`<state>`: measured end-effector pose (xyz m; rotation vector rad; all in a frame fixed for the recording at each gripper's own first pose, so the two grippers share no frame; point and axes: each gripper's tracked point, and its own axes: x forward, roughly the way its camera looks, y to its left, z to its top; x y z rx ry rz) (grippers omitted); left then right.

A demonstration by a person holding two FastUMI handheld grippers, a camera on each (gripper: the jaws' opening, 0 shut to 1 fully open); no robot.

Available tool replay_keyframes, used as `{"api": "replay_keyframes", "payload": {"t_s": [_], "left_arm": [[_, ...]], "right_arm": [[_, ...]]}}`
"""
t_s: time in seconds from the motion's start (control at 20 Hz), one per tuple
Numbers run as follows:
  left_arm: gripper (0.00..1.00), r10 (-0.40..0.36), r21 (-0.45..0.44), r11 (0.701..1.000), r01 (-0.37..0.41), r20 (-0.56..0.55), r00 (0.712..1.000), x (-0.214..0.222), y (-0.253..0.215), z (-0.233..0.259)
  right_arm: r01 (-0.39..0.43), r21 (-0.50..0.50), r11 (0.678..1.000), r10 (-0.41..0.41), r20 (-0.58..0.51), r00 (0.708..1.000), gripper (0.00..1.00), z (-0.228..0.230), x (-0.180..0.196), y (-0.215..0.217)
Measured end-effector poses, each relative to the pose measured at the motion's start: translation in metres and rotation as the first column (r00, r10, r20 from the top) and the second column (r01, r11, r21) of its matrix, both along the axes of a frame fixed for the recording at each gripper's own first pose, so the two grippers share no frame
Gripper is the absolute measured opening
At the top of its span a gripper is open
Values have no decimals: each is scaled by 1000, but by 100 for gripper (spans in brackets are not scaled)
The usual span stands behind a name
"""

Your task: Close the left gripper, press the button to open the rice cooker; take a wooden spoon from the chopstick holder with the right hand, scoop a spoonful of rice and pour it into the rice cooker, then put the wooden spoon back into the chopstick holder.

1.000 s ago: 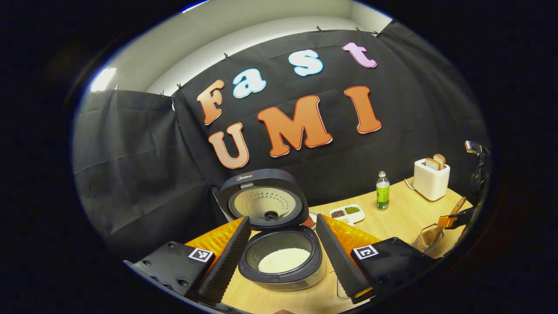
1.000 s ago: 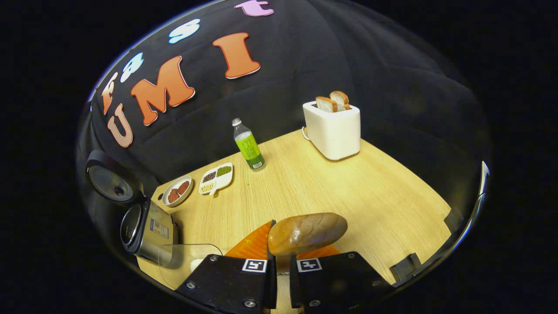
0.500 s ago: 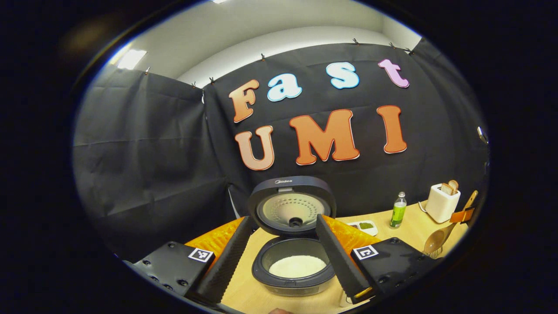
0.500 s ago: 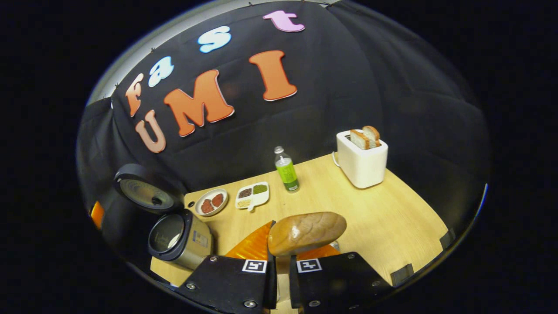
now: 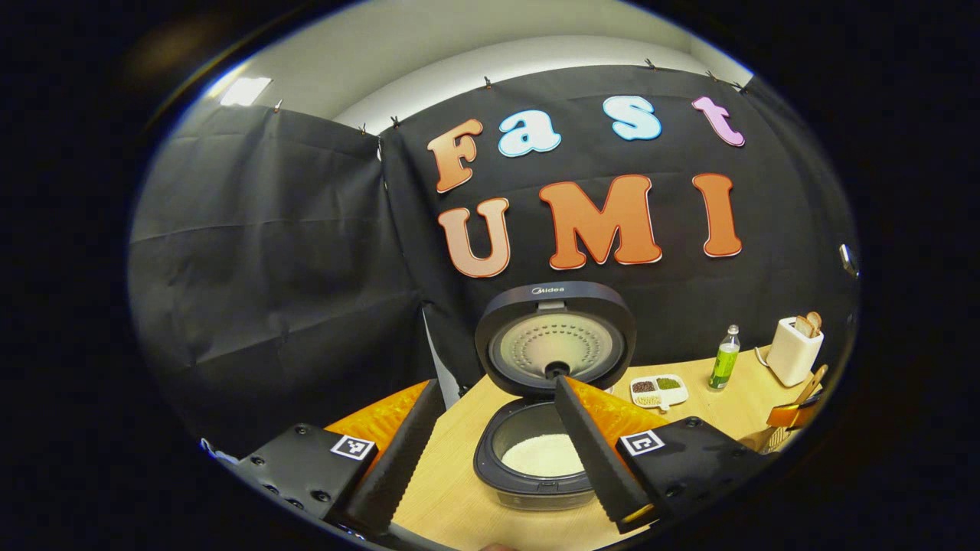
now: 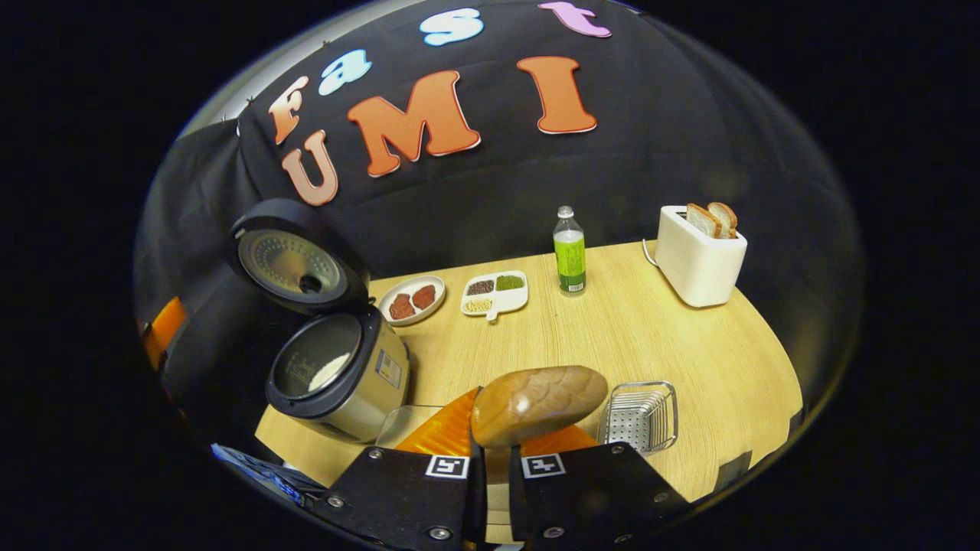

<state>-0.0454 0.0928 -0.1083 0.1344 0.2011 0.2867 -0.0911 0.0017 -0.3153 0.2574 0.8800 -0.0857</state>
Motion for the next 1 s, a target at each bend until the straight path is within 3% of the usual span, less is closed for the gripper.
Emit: {"api": "replay_keyframes", "payload": {"t_s": [0.2, 0.4, 0.7, 0.8, 1.0], "left_arm": [[100, 1, 15, 1000, -1, -23, 1000, 1, 8, -8], [94, 0, 27, 1000, 1, -30, 1000, 4, 19, -11], [94, -16, 4, 1000, 17, -75, 997, 17, 30, -25], [94, -26, 11, 1000, 27, -79, 997, 22, 32, -26], [94, -53, 25, 998, 56, -87, 995, 29, 31, -28]], "right_arm": [[-69, -186, 980, 64, -33, 997, 11, -25, -5, -1], [-97, -315, 944, 87, -47, 995, 11, -39, -6, 0], [-192, -472, 860, 194, -46, 980, 10, -61, -12, 21], [-189, -467, 864, 189, -47, 981, 10, -65, -15, 30], [-148, -376, 915, 152, -18, 988, 9, -68, -8, 40]]}}
